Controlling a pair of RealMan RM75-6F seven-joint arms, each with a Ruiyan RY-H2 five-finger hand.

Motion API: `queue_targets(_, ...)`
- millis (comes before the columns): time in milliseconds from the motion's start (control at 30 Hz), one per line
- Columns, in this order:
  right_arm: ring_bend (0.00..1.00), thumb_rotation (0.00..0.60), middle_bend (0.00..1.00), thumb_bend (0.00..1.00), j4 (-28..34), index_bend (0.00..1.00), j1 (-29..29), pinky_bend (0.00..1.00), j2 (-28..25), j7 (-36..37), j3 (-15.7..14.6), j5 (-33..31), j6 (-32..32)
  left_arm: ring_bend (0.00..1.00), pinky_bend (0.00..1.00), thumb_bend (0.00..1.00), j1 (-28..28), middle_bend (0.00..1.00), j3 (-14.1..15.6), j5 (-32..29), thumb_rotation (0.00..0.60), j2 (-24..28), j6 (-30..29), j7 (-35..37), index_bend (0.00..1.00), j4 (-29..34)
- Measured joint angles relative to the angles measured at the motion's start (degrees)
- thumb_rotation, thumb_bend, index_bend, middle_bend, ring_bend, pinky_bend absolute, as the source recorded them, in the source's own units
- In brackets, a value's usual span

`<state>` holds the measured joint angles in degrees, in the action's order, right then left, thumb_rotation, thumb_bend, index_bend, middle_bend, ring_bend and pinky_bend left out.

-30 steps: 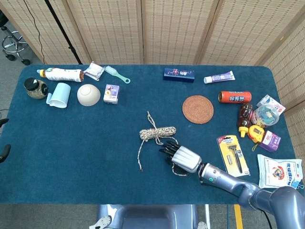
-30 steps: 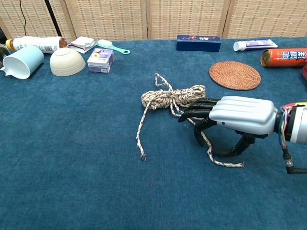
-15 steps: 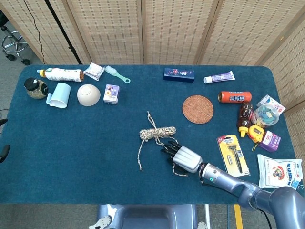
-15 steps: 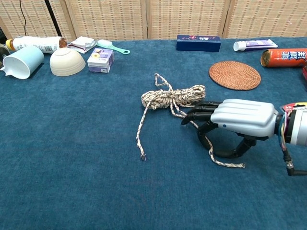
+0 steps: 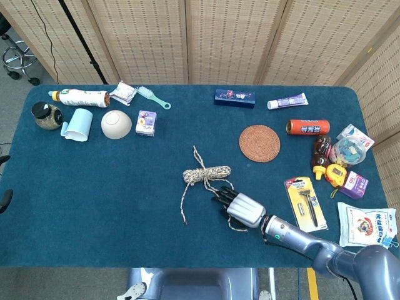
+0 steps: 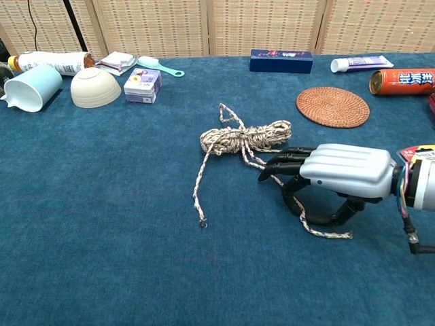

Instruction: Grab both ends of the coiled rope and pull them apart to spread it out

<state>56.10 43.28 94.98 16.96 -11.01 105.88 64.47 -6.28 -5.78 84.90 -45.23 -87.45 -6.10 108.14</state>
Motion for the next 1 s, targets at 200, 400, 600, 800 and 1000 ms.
queue_targets(200,0.03,0.6,0.15,0.37,0.3,0.53,0.0,0.0,-0.1,-0.2,-0.1,-0.1,-0.2,0.15,0.01,0.36,0.1,0.09,0.0,-0.1,0.597,0.0,-0.1,0.2,0.18,-0.2)
queue_targets(400,0.04,0.6,0.16,0.41,0.5,0.54,0.0,0.0,0.0,-0.2,-0.1,-0.2,-0.2,0.15,0.01,0.36,0.2,0.09,0.0,0.0,0.597,0.1,-0.3,0.5,0.18,-0.3)
queue_targets(600,0.05,0.6,0.17,0.46,0.7,0.56,0.1,0.0,0.0,-0.3,0.0,-0.4,-0.3,0.15,0.01,0.36,0.1,0.09,0.0,0.0,0.597,0.0,-0.2,0.7,0.18,-0.5)
queue_targets(800,0.06,0.6,0.18,0.5,1.1,0.57,-0.1,0.0,-0.2,-0.2,0.5,-0.8,0.2,0.15,0.01,0.36,-0.2,0.09,0.0,0.4,0.597,0.0,0.1,0.7,0.18,-0.8)
queue_targets(1000,0.07,0.6,0.19,0.5,2.2,0.58,-0.5,0.0,-0.8,-0.3,1.6,-1.7,1.3,0.16,0.01,0.36,-1.0,0.09,0.3,2.2,0.598,-0.5,1.1,0.6,0.18,-1.1)
